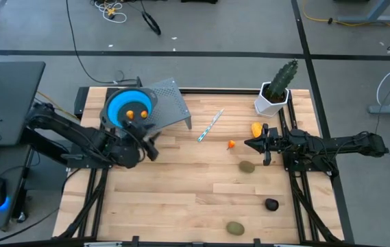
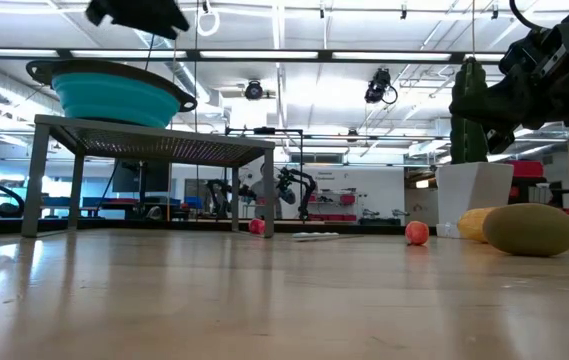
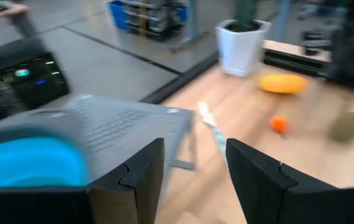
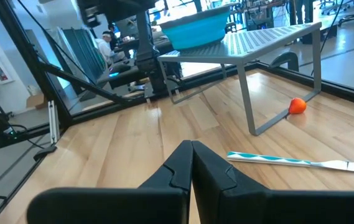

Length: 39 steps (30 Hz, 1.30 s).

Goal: Pick & Place Fruit
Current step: Put the right orange pear into the blue strainer bowl

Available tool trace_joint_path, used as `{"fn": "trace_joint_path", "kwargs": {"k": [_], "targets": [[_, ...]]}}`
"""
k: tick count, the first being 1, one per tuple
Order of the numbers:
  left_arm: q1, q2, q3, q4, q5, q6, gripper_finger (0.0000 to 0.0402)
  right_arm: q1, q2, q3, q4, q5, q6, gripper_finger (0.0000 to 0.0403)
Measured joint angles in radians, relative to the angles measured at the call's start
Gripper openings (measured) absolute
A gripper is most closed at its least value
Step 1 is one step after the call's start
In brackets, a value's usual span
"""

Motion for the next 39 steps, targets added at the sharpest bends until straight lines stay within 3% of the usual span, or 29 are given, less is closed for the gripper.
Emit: {"fn": "trace_joint_path", "kwargs": {"k": [7,17,22,29,33,39], "targets": [[0.0,0.143,0.0,0.235,0.121,0.173,0.0183,0.0,0.0,0.0,0.0,0.0,0.0,0.0013],[0.0,0.293,0.0,0.4,0.078,0.214,0.0183,0.0,0.0,0.0,0.0,0.0,-0.006,0.0013],[0.007,0.374,0.0,0.645,0.068,0.449,0.0183,0.0,0.0,0.0,0.0,0.0,-0.01,0.0013],[0.056,0.407,0.0,0.937,0.295,0.699,0.0183,0.0,0.0,0.0,-0.002,-0.001,-0.007,0.0013],[0.117,0.407,-0.028,1.028,0.497,0.706,0.0183,0.0,0.001,0.0,-0.001,0.0,0.031,0.0013],[0.187,0.407,-0.153,1.324,0.663,0.723,0.0183,0.0,0.001,0.0,-0.001,-0.001,0.053,0.0013]]}}
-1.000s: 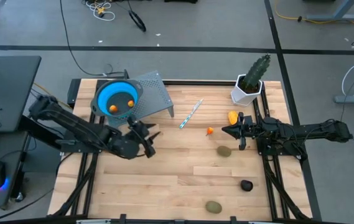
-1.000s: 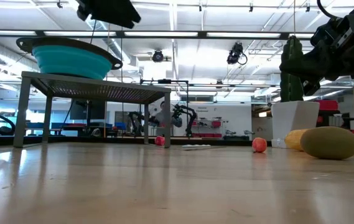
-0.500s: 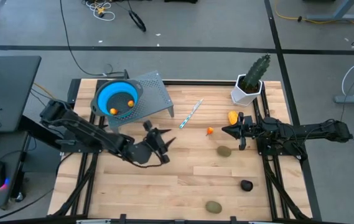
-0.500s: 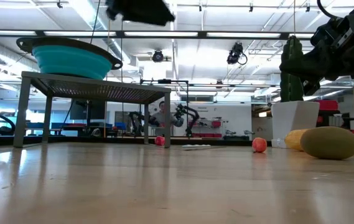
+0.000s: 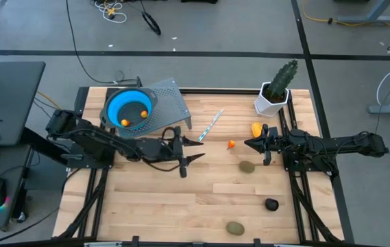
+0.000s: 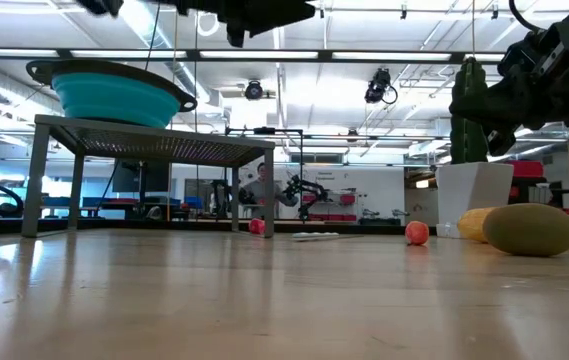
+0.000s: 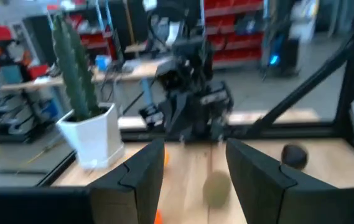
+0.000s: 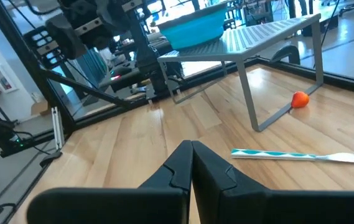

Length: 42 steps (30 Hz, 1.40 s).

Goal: Pick & Place Fruit
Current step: Put the right orange pear into the blue strainer bowl

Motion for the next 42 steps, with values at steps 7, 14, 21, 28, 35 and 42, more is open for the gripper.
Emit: {"fn": "trace_joint_path", "kwargs": {"k": [7,14,21,28,35,42], "targets": [[0.048,0.0,-0.132,0.309,0.217,-0.049,0.0183,0.0,0.0,0.0,0.017,0.0,-0.012,0.0013],[0.034,0.0,-0.155,0.298,0.148,-0.03,0.0183,0.0,0.002,0.0,0.025,0.008,0.087,0.0013],[0.016,0.0,-0.155,0.271,0.172,0.016,0.0183,0.0,0.037,0.0,0.129,0.166,0.257,0.0013],[0.003,-0.032,-0.155,0.231,0.17,0.011,0.0183,0.001,0.11,0.0,0.319,0.28,0.074,0.0013],[0.003,-0.053,-0.155,0.192,0.171,0.023,0.0183,0.047,0.256,0.0,0.278,0.211,0.028,0.0014],[0.003,-0.052,-0.155,0.19,0.138,0.001,0.0183,0.13,0.437,0.061,0.314,0.178,-0.084,0.0015]]}}
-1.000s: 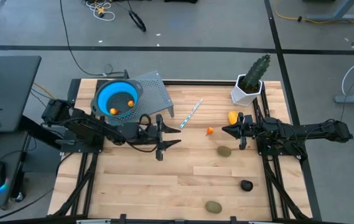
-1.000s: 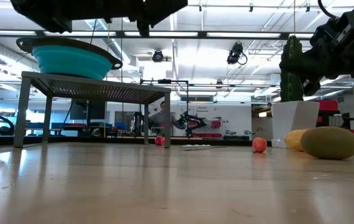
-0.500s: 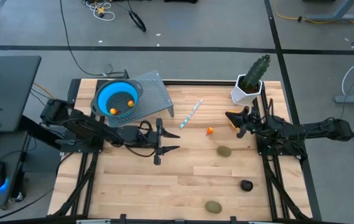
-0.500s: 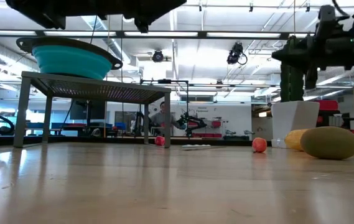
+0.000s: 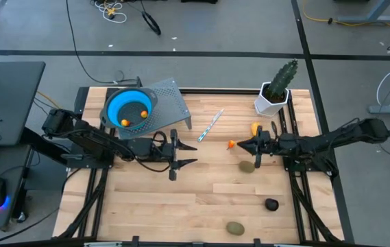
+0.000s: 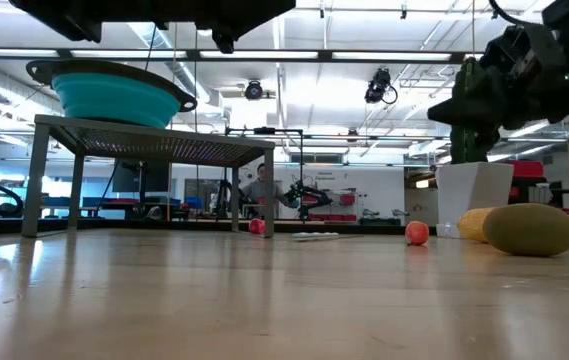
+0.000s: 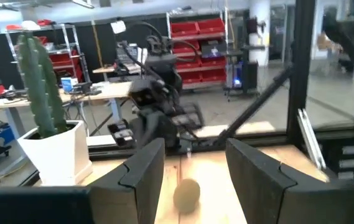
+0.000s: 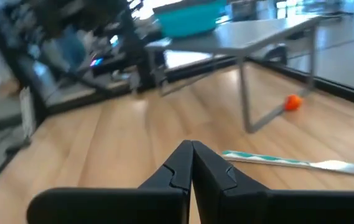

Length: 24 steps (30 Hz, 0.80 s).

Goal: Pick & Place Fruit
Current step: Put the right orange pear into the blue strainer bowl

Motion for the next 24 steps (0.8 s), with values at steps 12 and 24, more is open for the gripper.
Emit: {"fn": "trace_joint_path", "kwargs": {"k": [12,24], "targets": [[0.011,0.0,0.064,0.069,-0.006,-0.108,0.0183,0.005,0.219,0.036,-0.074,-0.044,-0.142,0.0029],[0.017,0.001,0.079,-0.004,-0.01,-0.236,0.0183,-0.059,0.267,0.037,-0.088,0.136,-0.095,0.0149]]}}
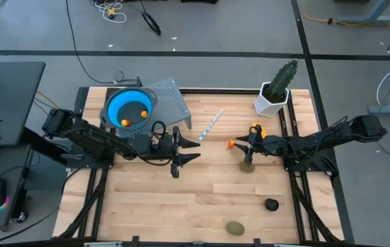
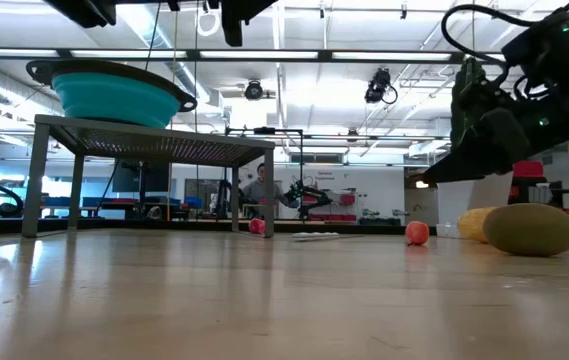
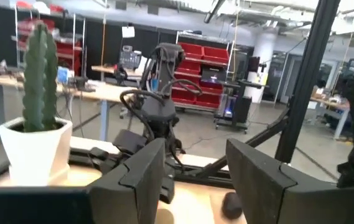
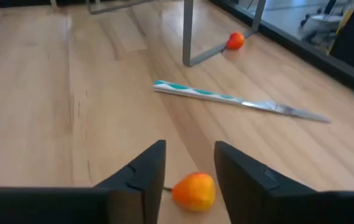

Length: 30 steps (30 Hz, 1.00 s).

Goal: Pick & Place Fruit
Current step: Put the right orange pear into the blue strainer bowl

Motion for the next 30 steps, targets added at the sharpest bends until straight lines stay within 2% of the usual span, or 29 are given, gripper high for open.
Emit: {"fn": "trace_joint_path", "kwargs": {"k": [9,14,17,20,24,30], "targets": [[-0.002,0.0,0.0,0.016,0.0,-0.057,0.0183,-0.001,0.055,0.0,0.046,-0.023,0.0,0.0174],[-0.006,0.0,0.0,0.024,0.0,-0.053,0.0183,-0.018,0.113,0.0,0.077,0.048,-0.04,0.0179],[-0.009,0.0,0.0,0.049,0.003,0.01,0.0183,-0.07,0.158,0.0,0.143,0.051,-0.069,0.018],[-0.01,0.0,0.013,0.067,0.007,0.076,0.0183,-0.112,0.199,0.0,0.194,0.011,-0.037,0.018],[-0.012,0.0,0.056,0.062,0.008,0.085,0.0183,-0.124,0.243,0.0,0.196,-0.059,0.005,0.018],[-0.012,0.0,0.124,-0.058,0.002,0.129,0.0183,-0.13,0.304,0.0,0.241,-0.069,-0.073,0.018]]}}
